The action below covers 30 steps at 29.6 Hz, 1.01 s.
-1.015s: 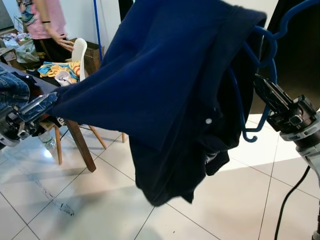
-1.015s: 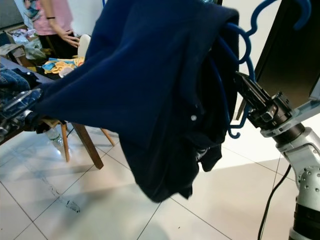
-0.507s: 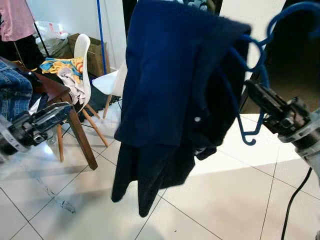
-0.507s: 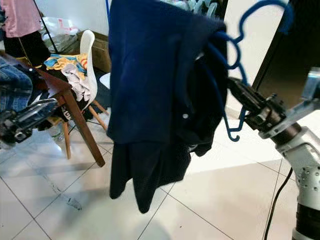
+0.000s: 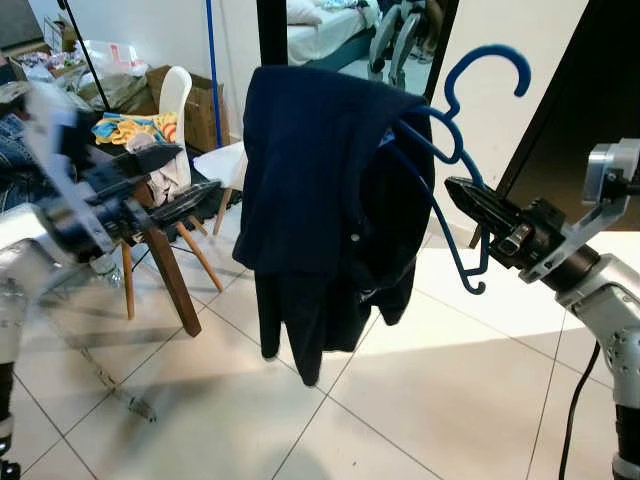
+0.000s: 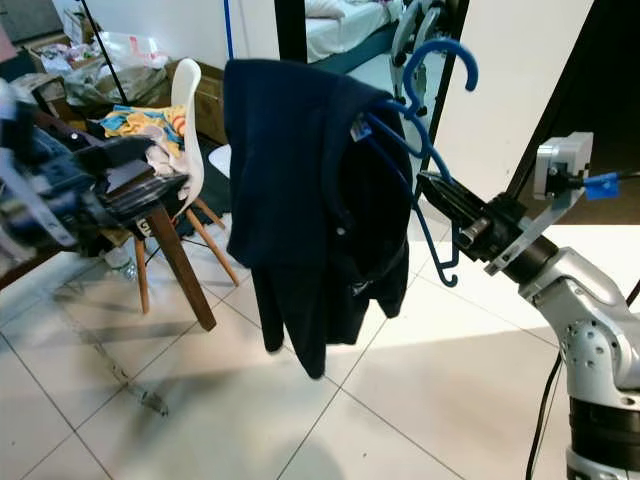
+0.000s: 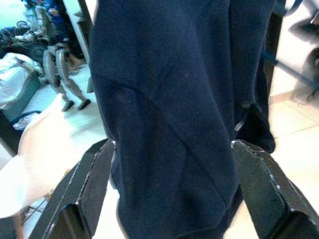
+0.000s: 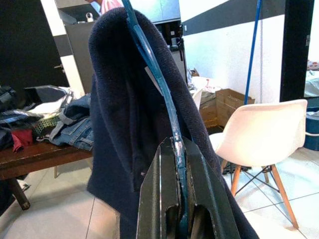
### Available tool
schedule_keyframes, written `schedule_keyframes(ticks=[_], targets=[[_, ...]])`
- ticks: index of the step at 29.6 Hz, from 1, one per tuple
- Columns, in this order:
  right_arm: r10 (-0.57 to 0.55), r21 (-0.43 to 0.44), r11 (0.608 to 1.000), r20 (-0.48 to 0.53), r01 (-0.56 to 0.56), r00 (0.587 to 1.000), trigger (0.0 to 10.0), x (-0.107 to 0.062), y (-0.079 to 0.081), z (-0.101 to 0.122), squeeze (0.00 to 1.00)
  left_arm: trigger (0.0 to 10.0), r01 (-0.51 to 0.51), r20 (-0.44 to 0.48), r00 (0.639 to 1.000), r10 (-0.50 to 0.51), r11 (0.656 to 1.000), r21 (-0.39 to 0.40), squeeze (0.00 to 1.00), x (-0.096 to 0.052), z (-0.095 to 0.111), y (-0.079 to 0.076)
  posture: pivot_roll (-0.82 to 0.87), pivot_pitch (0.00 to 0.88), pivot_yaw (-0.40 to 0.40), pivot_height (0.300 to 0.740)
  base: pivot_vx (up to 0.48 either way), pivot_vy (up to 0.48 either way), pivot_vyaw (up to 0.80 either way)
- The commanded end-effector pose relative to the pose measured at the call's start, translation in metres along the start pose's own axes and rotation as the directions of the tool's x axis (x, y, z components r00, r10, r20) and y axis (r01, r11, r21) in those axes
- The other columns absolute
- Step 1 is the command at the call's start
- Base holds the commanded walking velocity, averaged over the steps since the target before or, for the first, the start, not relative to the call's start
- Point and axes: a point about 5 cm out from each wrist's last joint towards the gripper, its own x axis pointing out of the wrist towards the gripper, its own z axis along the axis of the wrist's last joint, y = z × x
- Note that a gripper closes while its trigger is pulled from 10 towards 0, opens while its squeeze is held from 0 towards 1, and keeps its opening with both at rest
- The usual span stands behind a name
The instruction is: Hang hanger
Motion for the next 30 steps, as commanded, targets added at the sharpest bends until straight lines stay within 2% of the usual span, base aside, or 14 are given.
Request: schedule_keyframes(ticks=[1, 2, 3, 6, 7, 9, 13, 15, 19, 20, 21, 30], targets=[[0.028, -0.028, 0.999, 0.042, -0.027, 0.999, 10.0, 0.005, 0.004, 0.007, 0.0, 10.0, 0.027, -0.017, 1.0, -0.025, 0.995, 0.095, 0.0, 0.01, 0.0, -0.01, 0.03, 0.105, 0.001, 0.74, 0.0, 0.0, 0.0], [0.028, -0.028, 0.999, 0.042, -0.027, 0.999, 10.0, 0.005, 0.004, 0.007, 0.0, 10.0, 0.027, -0.017, 1.0, -0.025, 0.995, 0.095, 0.0, 0.01, 0.0, -0.01, 0.03, 0.105, 0.001, 0.74, 0.0, 0.0, 0.0], [0.071, -0.035, 0.997, 0.034, -0.07, 0.997, 10.0, 0.007, 0.011, 0.006, 0.0, 10.0, 0.008, -0.027, 1.0, -0.002, 0.967, 0.256, 0.0, 0.023, -0.005, -0.018, 0.03, 0.102, 0.004, 0.74, 0.0, 0.0, 0.0], [0.117, -0.039, 0.992, 0.019, -0.116, 0.993, 10.0, 0.008, 0.02, 0.004, 0.0, 10.0, -0.06, 0.015, 0.998, 0.058, 0.935, 0.349, 0.0, 0.03, -0.001, -0.015, 0.02, 0.099, 0.007, 0.74, 0.0, 0.0, 0.0], [0.117, -0.039, 0.992, 0.019, -0.116, 0.993, 10.0, 0.008, 0.02, 0.004, 0.0, 10.0, -0.06, 0.015, 0.998, 0.058, 0.935, 0.349, 0.0, 0.03, -0.001, -0.015, 0.02, 0.099, 0.007, 0.74, 0.0, 0.0, 0.0], [0.139, -0.039, 0.99, 0.008, -0.139, 0.99, 10.0, 0.009, 0.024, 0.002, 0.0, 10.0, -0.1, 0.031, 0.995, 0.095, 0.912, 0.398, 0.0, 0.033, 0.003, -0.012, 0.02, 0.097, 0.01, 0.74, 0.0, 0.0, 0.0], [0.151, -0.039, 0.988, 0.002, -0.151, 0.988, 10.0, 0.01, 0.027, 0.0, 0.0, 10.0, -0.131, 0.052, 0.991, 0.121, 0.897, 0.423, 0.0, 0.035, 0.006, -0.011, 0.02, 0.094, 0.01, 0.74, 0.0, 0.0, 0.0], [0.162, -0.037, 0.986, 0.001, -0.162, 0.987, 10.0, 0.009, 0.029, -0.001, 0.0, 10.0, -0.157, 0.061, 0.988, 0.145, 0.874, 0.46, 0.0, 0.036, 0.008, -0.008, 0.02, 0.092, 0.011, 0.74, 0.0, 0.0, 0.0], [0.169, -0.037, 0.985, 0.002, -0.169, 0.986, 10.0, 0.009, 0.03, -0.001, 0.0, 10.0, -0.162, 0.049, 0.986, 0.157, 0.869, 0.467, 0.0, 0.037, 0.002, -0.006, 0.02, 0.091, 0.011, 0.74, 0.0, 0.0, 0.0], [0.17, -0.037, 0.985, 0.005, -0.17, 0.985, 10.0, 0.009, 0.03, 0.0, 0.0, 2.6, -0.156, 0.04, 0.987, 0.156, 0.874, 0.46, 0.0, 0.037, -0.002, -0.006, 0.02, 0.089, 0.01, 0.74, 0.0, 0.0, 0.0], [0.172, -0.038, 0.984, 0.008, -0.172, 0.985, 10.0, 0.009, 0.031, 0.0, 0.0, 0.0, -0.15, 0.03, 0.988, 0.152, 0.879, 0.452, 0.0, 0.038, -0.005, -0.007, 0.02, 0.089, 0.011, 0.74, 0.0, 0.0, 0.0], [0.189, -0.036, 0.981, 0.019, -0.188, 0.982, 10.0, 0.009, 0.034, 0.003, 0.0, 0.0, -0.17, 0.032, 0.984, 0.177, 0.863, 0.475, 0.0, 0.039, -0.008, -0.002, 0.02, 0.092, 0.013, 0.74, 0.0, 0.0, 0.0]])
